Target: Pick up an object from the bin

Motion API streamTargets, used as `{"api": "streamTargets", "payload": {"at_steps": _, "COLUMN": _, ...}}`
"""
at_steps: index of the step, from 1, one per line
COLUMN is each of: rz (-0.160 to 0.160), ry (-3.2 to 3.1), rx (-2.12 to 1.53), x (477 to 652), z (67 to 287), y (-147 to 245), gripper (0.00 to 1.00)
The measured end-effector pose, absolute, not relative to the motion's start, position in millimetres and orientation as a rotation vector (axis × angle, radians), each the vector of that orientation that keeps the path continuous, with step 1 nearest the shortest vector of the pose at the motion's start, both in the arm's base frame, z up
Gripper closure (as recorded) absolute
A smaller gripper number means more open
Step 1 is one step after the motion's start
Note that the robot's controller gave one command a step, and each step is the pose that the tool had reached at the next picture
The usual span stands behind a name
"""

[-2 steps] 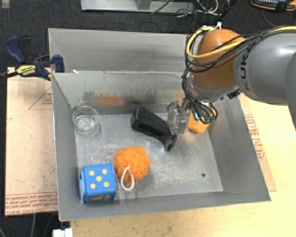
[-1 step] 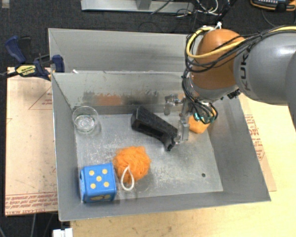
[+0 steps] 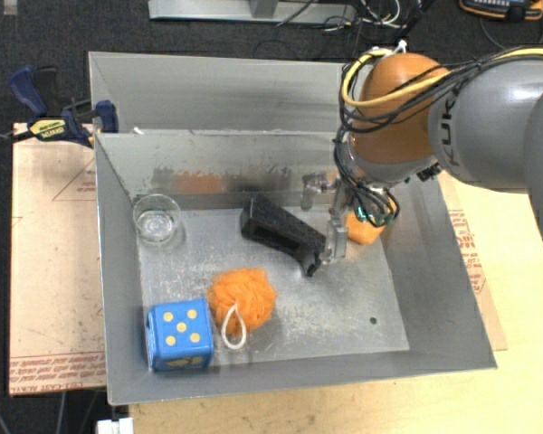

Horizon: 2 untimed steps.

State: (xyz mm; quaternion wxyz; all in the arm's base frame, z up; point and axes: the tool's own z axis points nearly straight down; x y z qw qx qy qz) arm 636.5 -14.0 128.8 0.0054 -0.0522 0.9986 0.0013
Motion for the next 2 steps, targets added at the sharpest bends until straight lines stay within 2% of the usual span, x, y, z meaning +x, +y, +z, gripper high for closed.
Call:
{"api": "streamTargets", "payload": {"at_steps": 1, "rz": 0.002, "ry": 3.121, "rx": -0.184, "x": 630.5, "z": 94.3, "y": 14.6, "gripper": 0.00}}
{"api": "streamTargets", "payload": {"at_steps": 2, "rz": 0.004, "ry": 3.080, "rx": -0.511, "x": 649.1, "z": 71.5, "y": 34.8, "gripper": 1.00}}
